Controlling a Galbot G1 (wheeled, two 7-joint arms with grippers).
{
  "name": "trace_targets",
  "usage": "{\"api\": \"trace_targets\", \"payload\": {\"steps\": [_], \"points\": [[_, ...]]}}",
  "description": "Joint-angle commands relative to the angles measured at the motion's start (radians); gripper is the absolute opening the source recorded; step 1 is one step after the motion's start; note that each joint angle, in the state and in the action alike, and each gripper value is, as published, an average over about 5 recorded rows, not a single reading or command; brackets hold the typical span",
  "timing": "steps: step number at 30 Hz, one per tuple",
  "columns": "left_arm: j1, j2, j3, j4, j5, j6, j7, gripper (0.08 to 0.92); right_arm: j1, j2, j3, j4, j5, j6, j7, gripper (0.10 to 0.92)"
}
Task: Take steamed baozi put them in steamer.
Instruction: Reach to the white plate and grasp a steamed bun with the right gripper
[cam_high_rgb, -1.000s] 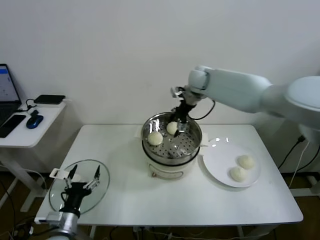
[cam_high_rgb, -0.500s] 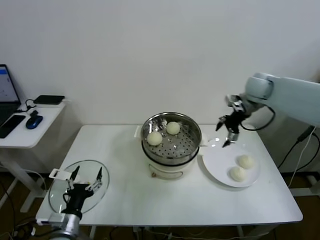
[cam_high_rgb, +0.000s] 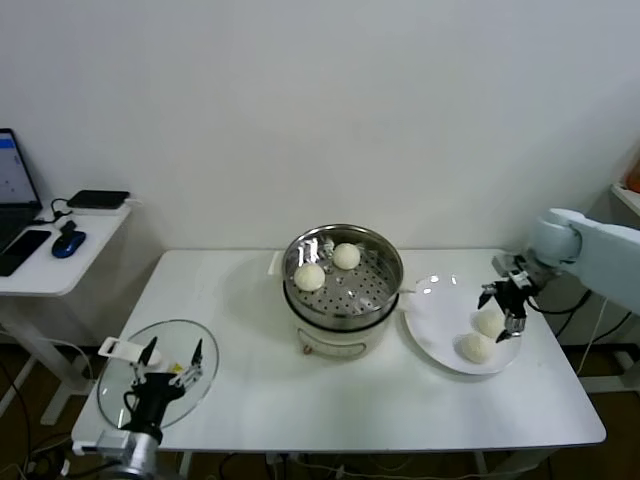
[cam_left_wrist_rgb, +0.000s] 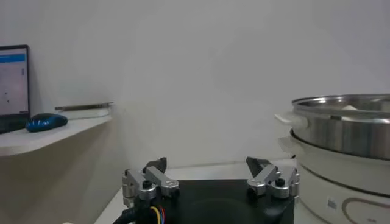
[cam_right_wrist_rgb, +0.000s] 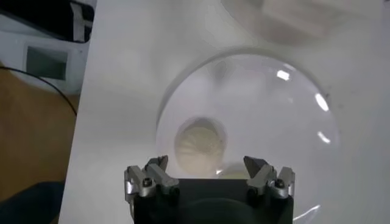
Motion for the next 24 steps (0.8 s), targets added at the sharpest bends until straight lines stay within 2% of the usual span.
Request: {"api": "trace_targets", "payload": {"steps": [1, 24], "points": [[0.002, -0.002, 0.001, 0.006, 0.004, -0.002, 0.0, 0.823, -0.2, -0.018, 0.152, -0.055, -0.143, 0.029, 0.006, 0.823], [0.002, 0.003, -0.002, 0.026, -0.001, -0.006, 0.001, 0.823, -0.264, 0.128, 0.211, -0.187, -0.147, 0.021, 0.03, 0.823]]}}
